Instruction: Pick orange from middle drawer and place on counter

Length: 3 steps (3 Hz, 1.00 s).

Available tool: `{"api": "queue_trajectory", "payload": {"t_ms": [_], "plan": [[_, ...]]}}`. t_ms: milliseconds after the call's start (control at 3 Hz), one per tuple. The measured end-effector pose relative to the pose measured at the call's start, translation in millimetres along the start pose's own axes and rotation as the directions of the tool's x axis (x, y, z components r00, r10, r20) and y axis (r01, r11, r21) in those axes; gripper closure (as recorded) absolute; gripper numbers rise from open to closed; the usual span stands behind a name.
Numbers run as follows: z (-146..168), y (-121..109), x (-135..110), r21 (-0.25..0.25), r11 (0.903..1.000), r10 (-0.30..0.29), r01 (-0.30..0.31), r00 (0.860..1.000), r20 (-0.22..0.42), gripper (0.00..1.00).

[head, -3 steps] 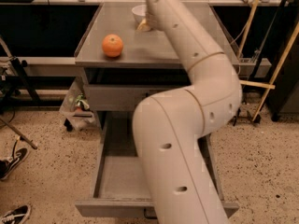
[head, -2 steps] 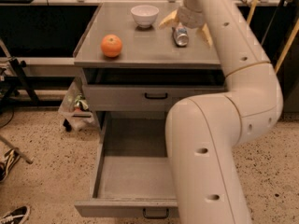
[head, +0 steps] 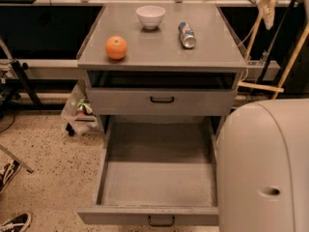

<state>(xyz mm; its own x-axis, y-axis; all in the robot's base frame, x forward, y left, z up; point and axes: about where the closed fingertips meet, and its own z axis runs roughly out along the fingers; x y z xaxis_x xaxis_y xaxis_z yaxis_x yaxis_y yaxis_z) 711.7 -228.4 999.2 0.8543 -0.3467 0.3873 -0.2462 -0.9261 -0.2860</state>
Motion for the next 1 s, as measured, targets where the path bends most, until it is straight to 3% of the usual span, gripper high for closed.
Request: {"api": "queue_trajectory", "payload": {"t_ms": [333, 667, 1000], "plan": [[-31.4, -12.3, 14.5, 0.048, 0.9988, -0.003, 0.008, 0.996, -0.093, 0.0], [-27.5, -15.5, 18.7, 0.056, 0.9984, -0.004, 0.009, 0.994, -0.105, 0.0], [-39.0, -31.8, -7.1, 0.087, 0.9952, -0.043, 0.046, 0.998, -0.036, 0.0]]}}
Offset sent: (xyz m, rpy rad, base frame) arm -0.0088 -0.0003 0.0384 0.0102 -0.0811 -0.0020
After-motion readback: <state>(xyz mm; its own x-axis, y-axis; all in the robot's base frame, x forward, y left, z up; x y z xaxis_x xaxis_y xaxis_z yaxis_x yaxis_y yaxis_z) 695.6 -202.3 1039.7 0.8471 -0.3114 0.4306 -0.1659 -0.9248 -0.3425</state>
